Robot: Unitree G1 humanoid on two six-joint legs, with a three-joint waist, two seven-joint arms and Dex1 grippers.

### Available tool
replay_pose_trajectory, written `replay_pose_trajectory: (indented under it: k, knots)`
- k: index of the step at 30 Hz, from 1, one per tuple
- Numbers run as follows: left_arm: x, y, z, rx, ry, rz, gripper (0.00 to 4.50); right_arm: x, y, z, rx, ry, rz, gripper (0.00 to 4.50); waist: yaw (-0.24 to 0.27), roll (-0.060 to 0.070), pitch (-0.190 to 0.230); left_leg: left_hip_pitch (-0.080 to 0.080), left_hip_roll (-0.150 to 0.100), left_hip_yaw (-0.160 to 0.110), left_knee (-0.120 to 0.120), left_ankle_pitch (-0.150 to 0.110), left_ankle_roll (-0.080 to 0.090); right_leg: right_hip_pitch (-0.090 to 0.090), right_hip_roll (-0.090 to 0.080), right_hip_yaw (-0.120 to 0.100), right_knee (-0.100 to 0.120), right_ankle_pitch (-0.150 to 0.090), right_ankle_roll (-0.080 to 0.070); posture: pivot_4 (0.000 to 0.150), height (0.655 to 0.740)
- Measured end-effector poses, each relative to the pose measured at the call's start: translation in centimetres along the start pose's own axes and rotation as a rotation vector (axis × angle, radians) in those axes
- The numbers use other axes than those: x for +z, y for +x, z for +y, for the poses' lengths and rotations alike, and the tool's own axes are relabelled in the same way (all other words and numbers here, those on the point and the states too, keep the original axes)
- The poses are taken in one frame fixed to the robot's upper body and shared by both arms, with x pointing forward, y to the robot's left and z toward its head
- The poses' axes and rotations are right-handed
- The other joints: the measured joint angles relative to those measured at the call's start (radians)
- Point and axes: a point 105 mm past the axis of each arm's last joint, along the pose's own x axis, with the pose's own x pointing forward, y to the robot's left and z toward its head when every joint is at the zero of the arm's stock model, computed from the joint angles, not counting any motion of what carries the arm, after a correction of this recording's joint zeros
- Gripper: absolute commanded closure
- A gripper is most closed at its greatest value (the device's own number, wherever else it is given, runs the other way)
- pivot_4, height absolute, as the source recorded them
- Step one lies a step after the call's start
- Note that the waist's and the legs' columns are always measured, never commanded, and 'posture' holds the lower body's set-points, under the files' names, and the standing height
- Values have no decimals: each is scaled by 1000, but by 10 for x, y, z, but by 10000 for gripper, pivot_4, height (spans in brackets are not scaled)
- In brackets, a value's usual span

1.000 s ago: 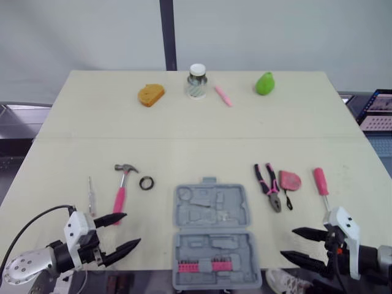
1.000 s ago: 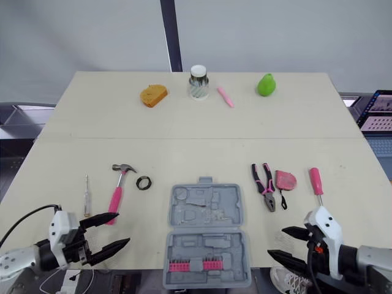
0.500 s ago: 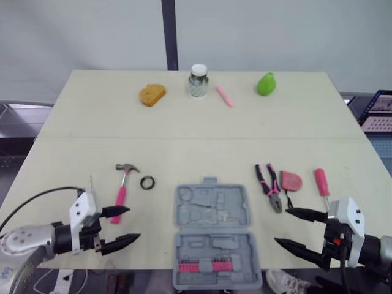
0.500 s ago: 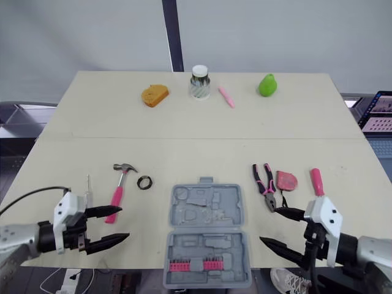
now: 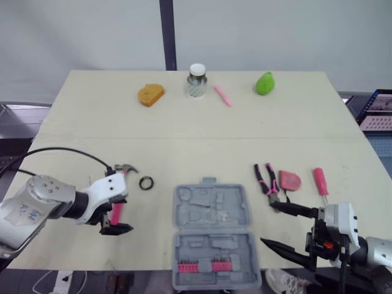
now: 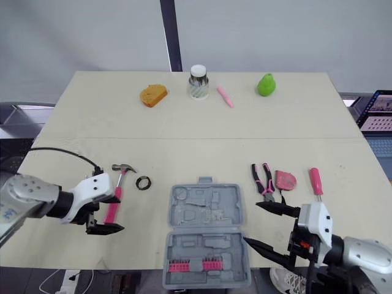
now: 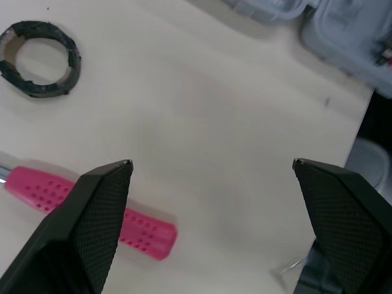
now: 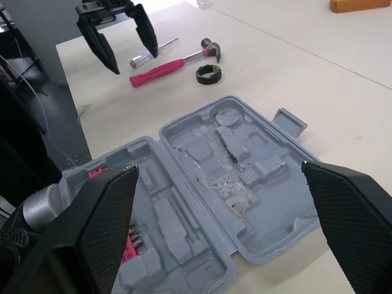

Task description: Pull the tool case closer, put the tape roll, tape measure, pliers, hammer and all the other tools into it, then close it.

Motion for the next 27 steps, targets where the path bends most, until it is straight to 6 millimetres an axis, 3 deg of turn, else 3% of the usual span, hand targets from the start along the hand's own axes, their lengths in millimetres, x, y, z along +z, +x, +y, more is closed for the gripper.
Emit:
replay_pose_trajectory:
  k: [8, 16, 27]
  knots:
    - [31, -5, 16, 48, 246, 196, 211, 1, -4, -3, 34, -7, 15, 0, 1, -1, 0, -1, -1, 3, 0, 1, 0, -2, 2, 2, 0, 0, 0, 1500, 6950]
    - [37, 12, 30, 50, 326, 353, 211, 0, -8, -5, 46, -17, 22, 0, 2, -2, 1, -1, 1, 3, 2, 2, 1, -2, 2, 2, 1, 0, 0, 1500, 6950]
    - [45, 31, 40, 59, 353, 390, 211, 1, -12, -3, 51, -31, 24, 0, 6, -4, 2, -2, 1, 1, 3, 2, 2, -1, 1, 2, 2, 0, 0, 1500, 6950]
